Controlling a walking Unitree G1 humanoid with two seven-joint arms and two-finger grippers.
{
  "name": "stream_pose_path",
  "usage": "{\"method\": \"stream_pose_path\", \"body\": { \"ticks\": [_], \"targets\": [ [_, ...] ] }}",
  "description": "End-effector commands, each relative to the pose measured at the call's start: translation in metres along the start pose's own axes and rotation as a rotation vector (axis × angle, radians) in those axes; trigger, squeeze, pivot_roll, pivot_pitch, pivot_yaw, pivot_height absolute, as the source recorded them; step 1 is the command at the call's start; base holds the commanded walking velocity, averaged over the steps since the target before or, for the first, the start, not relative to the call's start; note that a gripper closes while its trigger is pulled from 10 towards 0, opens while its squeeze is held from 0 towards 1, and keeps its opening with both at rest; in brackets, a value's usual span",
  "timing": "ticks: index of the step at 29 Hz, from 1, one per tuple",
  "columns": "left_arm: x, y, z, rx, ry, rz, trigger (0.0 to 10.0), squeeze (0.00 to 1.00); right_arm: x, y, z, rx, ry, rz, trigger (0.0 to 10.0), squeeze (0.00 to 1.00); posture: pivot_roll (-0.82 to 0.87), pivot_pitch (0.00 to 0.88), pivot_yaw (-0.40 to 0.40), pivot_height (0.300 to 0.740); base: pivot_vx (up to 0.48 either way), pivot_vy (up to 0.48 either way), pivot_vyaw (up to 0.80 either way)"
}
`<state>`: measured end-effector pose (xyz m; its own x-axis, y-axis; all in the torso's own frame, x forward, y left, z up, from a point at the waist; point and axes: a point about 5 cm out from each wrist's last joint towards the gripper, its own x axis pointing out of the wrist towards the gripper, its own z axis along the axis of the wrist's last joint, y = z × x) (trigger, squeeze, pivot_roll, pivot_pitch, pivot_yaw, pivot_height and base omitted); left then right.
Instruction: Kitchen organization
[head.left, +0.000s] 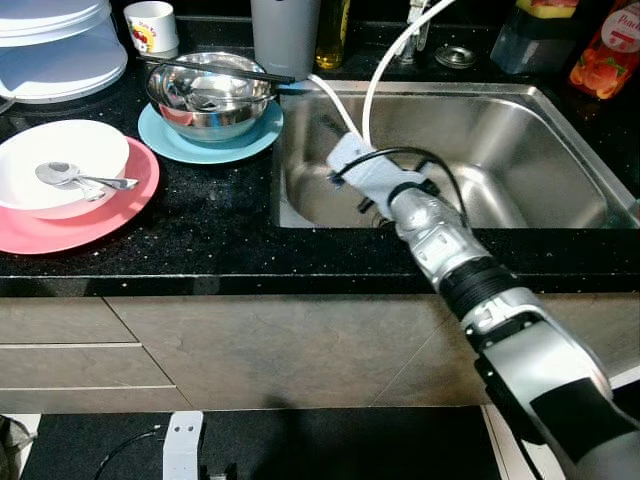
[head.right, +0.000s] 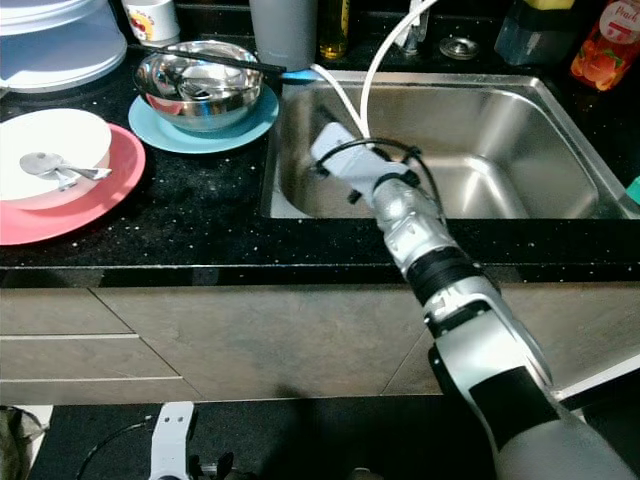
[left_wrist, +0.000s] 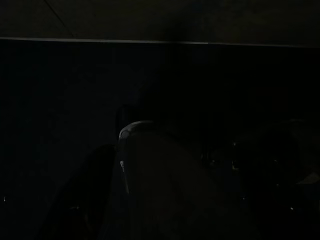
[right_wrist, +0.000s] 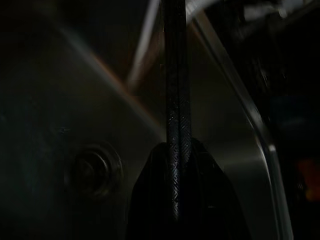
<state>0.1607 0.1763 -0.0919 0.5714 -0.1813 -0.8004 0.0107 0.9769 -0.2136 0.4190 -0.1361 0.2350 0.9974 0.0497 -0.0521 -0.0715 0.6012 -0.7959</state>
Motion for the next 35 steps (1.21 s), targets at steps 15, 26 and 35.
{"method": "stream_pose_path", "body": {
  "ticks": [15,26,35],
  "targets": [
    [-0.004,0.000,-0.019,-0.012,0.076,-0.004,10.0,0.00,0.004,-0.008,0.018,0.139,-0.083,0.013,10.0,0.96,0.07,0.162,-0.031,0.740,0.000,0.000,0.00],
    [-0.003,0.000,-0.016,-0.006,0.073,-0.006,10.0,0.00,0.000,-0.020,0.028,0.431,-0.216,-0.005,10.0,0.54,0.05,0.146,-0.024,0.740,0.000,0.000,0.00],
    [-0.001,0.000,-0.011,-0.002,0.068,-0.008,10.0,0.00,-0.039,-0.017,0.067,1.019,-0.712,0.386,10.0,0.00,0.04,0.138,-0.016,0.740,0.000,0.000,0.00]
  ]
}}
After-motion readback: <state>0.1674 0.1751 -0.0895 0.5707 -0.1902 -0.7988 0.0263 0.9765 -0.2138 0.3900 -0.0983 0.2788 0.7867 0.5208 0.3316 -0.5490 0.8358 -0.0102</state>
